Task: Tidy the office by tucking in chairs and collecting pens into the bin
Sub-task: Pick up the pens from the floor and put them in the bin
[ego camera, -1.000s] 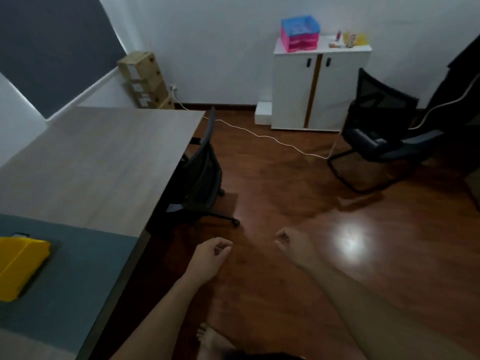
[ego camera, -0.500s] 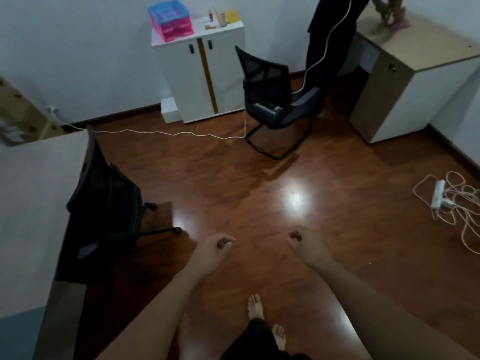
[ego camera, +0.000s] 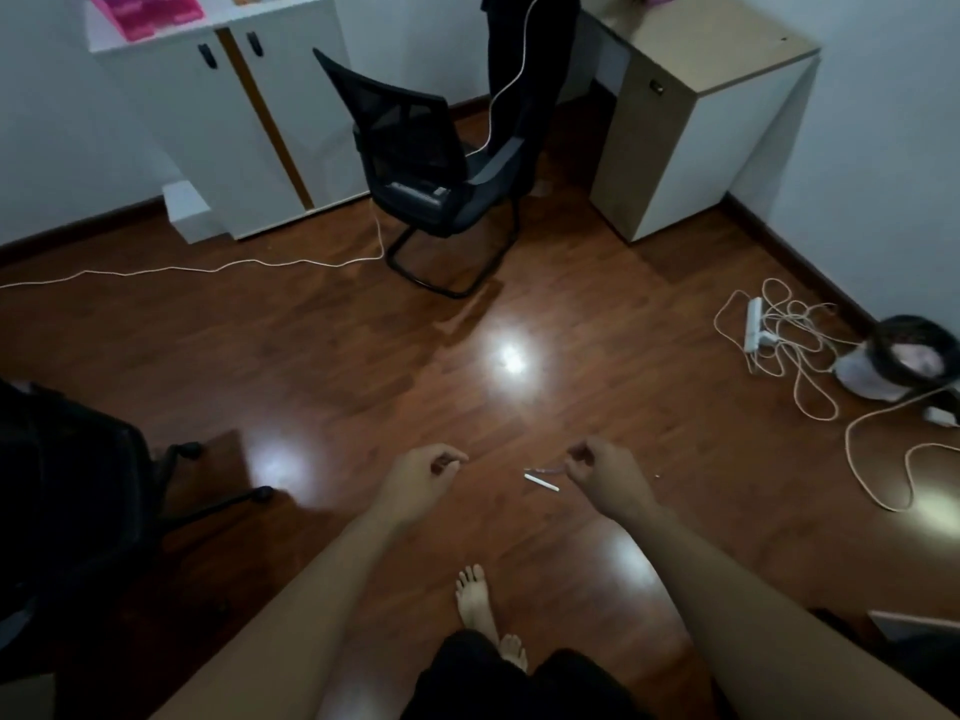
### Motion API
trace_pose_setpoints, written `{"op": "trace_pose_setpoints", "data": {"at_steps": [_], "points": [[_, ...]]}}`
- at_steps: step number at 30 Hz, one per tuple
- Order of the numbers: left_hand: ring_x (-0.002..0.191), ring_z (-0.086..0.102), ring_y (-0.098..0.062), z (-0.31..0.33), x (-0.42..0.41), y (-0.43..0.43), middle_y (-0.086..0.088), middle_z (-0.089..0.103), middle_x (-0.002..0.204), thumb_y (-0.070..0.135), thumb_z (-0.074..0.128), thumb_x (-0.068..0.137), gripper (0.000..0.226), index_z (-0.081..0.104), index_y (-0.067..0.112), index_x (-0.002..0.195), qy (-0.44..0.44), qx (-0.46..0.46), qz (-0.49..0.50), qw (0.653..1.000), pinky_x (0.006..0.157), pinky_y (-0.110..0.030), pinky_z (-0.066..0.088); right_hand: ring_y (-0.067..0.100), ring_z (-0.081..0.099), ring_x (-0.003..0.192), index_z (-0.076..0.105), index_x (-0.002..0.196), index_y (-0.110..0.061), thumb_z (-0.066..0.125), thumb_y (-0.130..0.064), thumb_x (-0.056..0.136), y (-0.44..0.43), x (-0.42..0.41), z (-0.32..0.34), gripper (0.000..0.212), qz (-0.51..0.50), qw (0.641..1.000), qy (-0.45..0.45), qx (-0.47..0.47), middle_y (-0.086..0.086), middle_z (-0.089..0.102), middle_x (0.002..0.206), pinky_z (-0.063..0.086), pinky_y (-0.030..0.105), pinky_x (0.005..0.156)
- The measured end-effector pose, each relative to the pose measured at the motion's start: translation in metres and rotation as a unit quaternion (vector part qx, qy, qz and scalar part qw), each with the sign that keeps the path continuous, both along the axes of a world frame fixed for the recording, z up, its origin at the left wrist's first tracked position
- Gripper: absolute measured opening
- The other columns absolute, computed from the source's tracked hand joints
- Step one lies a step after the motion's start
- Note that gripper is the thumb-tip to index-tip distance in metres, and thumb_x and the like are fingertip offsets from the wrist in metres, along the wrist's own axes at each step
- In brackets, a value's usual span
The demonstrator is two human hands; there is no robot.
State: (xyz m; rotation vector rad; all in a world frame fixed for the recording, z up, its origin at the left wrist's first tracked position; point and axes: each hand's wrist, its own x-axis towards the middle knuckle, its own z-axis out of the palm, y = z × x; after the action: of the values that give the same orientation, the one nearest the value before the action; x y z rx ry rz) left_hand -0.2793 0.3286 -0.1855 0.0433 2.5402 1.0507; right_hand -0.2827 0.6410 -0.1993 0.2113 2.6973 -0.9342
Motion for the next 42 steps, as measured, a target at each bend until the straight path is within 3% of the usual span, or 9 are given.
{"op": "trace_pose_setpoints", "data": {"at_steps": [8, 10, 14, 19, 24, 28, 35, 39, 42], "points": [[0.097, 0.074, -0.009, -0.025, -0.062, 0.037, 0.01, 0.082, 0.106, 0.022, 0.068, 0.1, 0.017, 0.081, 0.026, 0.109, -0.015, -0.009, -0.042, 0.999, 0.085, -0.026, 0.056, 0.023, 0.073, 0.092, 0.077, 0.105, -0.011, 0.078, -0.019, 0.087, 0.012, -0.045, -0.024, 0.02, -0.025, 0.999, 0.013, -0.026, 0.006, 0.079, 0.1, 0.054, 0.033, 0.082], [0.096, 0.074, -0.008, -0.03, -0.075, 0.045, 0.01, 0.082, 0.105, 0.022, 0.069, 0.1, 0.016, 0.082, 0.027, 0.108, -0.013, -0.016, -0.045, 0.999, 0.082, -0.023, 0.053, 0.022, 0.072, 0.095, 0.077, 0.107, -0.013, 0.078, -0.021, 0.087, 0.02, -0.055, -0.029, 0.021, -0.03, 0.999, -0.004, -0.033, 0.004, 0.078, 0.102, 0.053, 0.032, 0.083], [0.091, 0.068, -0.005, -0.037, -0.103, 0.063, 0.008, 0.08, 0.105, 0.018, 0.068, 0.101, 0.018, 0.082, 0.021, 0.111, 0.002, -0.022, -0.031, 0.999, 0.072, 0.001, 0.038, 0.024, 0.073, 0.099, 0.078, 0.107, -0.014, 0.076, -0.021, 0.087, 0.042, -0.086, -0.041, 0.021, -0.018, 0.999, -0.028, -0.032, 0.005, 0.078, 0.105, 0.052, 0.031, 0.085], [0.098, 0.073, -0.01, -0.054, -0.124, 0.096, 0.007, 0.081, 0.107, 0.017, 0.067, 0.102, 0.018, 0.082, 0.022, 0.112, -0.027, -0.011, 0.004, 1.0, 0.076, -0.012, 0.045, 0.029, 0.07, 0.107, 0.076, 0.113, -0.011, 0.074, -0.02, 0.09, 0.07, -0.132, -0.053, 0.024, 0.023, 0.998, -0.064, -0.014, 0.01, 0.077, 0.112, 0.048, 0.032, 0.089], [0.101, 0.073, -0.01, -0.101, -0.146, 0.138, 0.008, 0.081, 0.106, 0.017, 0.066, 0.102, 0.019, 0.082, 0.022, 0.11, -0.061, -0.007, 0.049, 0.997, 0.077, -0.007, 0.044, 0.028, 0.069, 0.11, 0.073, 0.118, -0.012, 0.072, -0.023, 0.093, 0.103, -0.177, -0.094, 0.027, 0.072, 0.992, -0.106, -0.012, 0.009, 0.075, 0.116, 0.05, 0.033, 0.09], [0.101, 0.074, -0.012, -0.173, -0.161, 0.168, 0.014, 0.077, 0.096, 0.014, 0.066, 0.1, 0.019, 0.082, 0.02, 0.107, -0.1, -0.002, 0.073, 0.992, 0.084, -0.015, 0.051, 0.026, 0.068, 0.111, 0.072, 0.119, -0.013, 0.071, -0.026, 0.095, 0.123, -0.205, -0.152, 0.027, 0.078, 0.988, -0.133, -0.007, 0.006, 0.075, 0.118, 0.044, 0.028, 0.083], [0.1, 0.074, -0.012, -0.374, -0.186, 0.205, 0.005, 0.082, 0.107, 0.018, 0.066, 0.1, 0.018, 0.082, 0.022, 0.107, -0.135, -0.006, 0.057, 0.989, 0.087, -0.028, 0.055, 0.027, 0.067, 0.114, 0.071, 0.121, -0.012, 0.071, -0.022, 0.094, 0.14, -0.238, -0.34, 0.029, 0.071, 0.987, -0.145, -0.016, 0.008, 0.074, 0.12, 0.049, 0.035, 0.095], [0.093, 0.069, -0.007, -0.51, -0.193, 0.221, 0.004, 0.081, 0.103, 0.013, 0.066, 0.098, 0.019, 0.082, 0.019, 0.104, -0.16, -0.009, 0.053, 0.986, 0.072, -0.003, 0.041, 0.029, 0.068, 0.115, 0.071, 0.122, -0.014, 0.071, -0.026, 0.095, 0.142, -0.245, -0.481, 0.03, 0.053, 0.983, -0.176, -0.017, 0.009, 0.075, 0.119, 0.052, 0.036, 0.095], [0.093, 0.069, -0.009, -0.61, -0.198, 0.227, 0.001, 0.082, 0.107, 0.01, 0.065, 0.097, 0.021, 0.082, 0.019, 0.105, -0.162, -0.009, 0.041, 0.986, 0.073, -0.011, 0.041, 0.029, 0.067, 0.117, 0.071, 0.125, -0.012, 0.07, -0.026, 0.094, 0.138, -0.249, -0.583, 0.033, 0.053, 0.98, -0.192, -0.015, 0.01, 0.074, 0.123, 0.051, 0.036, 0.098]]}}
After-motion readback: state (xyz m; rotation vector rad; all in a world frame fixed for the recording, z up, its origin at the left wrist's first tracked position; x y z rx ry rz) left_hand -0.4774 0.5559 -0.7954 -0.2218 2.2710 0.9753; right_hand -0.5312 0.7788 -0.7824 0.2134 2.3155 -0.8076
